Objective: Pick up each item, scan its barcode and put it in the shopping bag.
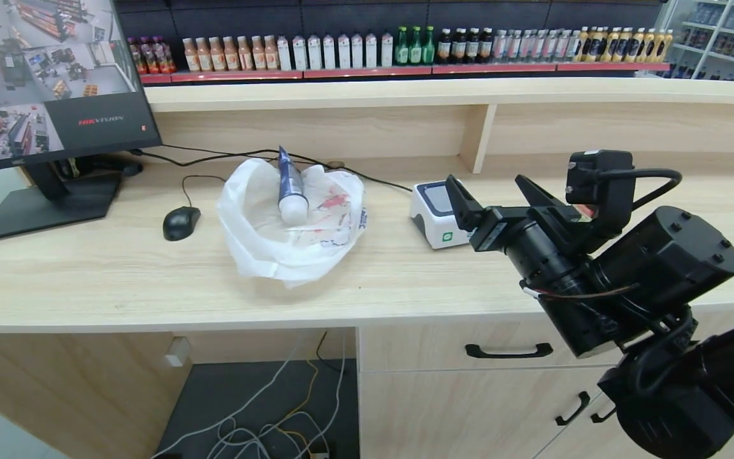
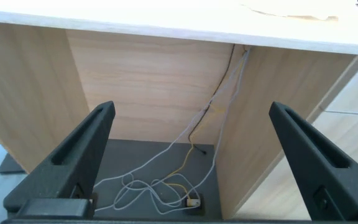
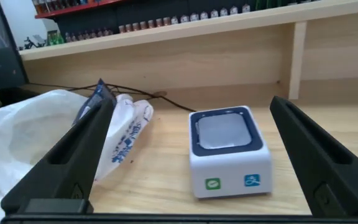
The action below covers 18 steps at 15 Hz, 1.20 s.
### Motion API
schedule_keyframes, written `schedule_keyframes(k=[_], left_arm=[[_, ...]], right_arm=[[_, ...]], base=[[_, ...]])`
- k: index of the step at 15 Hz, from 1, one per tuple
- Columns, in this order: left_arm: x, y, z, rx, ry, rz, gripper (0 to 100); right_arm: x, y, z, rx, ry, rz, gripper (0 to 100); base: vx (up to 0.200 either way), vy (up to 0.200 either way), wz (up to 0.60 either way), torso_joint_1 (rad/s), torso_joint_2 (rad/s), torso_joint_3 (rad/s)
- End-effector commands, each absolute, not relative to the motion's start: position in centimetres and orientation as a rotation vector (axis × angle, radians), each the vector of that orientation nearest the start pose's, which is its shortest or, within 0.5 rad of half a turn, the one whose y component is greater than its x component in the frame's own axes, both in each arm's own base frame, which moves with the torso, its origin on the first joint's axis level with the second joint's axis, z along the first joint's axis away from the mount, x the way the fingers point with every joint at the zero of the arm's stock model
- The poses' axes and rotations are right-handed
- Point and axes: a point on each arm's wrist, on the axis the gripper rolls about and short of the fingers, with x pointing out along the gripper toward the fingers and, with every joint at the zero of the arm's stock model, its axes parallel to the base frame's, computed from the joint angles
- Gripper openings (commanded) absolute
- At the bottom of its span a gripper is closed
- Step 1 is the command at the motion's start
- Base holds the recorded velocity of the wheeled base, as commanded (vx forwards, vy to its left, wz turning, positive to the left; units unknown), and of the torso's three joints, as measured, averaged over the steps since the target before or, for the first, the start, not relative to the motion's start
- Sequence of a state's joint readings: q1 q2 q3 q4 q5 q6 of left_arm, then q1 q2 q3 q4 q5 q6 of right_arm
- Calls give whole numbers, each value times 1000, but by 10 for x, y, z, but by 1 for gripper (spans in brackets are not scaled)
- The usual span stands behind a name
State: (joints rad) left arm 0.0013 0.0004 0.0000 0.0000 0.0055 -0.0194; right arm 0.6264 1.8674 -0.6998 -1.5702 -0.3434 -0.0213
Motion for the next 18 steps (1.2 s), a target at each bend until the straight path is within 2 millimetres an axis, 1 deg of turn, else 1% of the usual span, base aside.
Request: schedule_keyframes(k=[1, 6, 8, 11, 15, 16, 18], left_arm=[[-23, 0, 75, -20, 0, 8, 100], [-23, 0, 75, -20, 0, 8, 100], [-23, 0, 75, -20, 0, 8, 100], [-23, 0, 75, -17, 0, 8, 100], [-23, 0, 75, -15, 0, 8, 100], [-23, 0, 75, -14, 0, 8, 100], [-23, 0, 75, -12, 0, 8, 100]], right_arm=[[265, 177, 196, 165, -362, 259, 100], [266, 178, 194, 164, -358, 261, 100], [269, 179, 201, 177, -385, 260, 100], [269, 180, 202, 178, -388, 260, 100], [271, 180, 199, 175, -381, 259, 100], [272, 178, 206, 184, -404, 247, 100], [273, 168, 209, 184, -413, 220, 100]], base=[[0, -200, 0, 2, 2, 2], [0, -200, 0, 2, 0, 0], [0, -200, 0, 0, 2, 5], [0, -200, 0, 1, 2, 4], [0, 0, 0, 0, 0, 0], [0, 0, 0, 0, 0, 0], [0, 0, 0, 0, 0, 0]])
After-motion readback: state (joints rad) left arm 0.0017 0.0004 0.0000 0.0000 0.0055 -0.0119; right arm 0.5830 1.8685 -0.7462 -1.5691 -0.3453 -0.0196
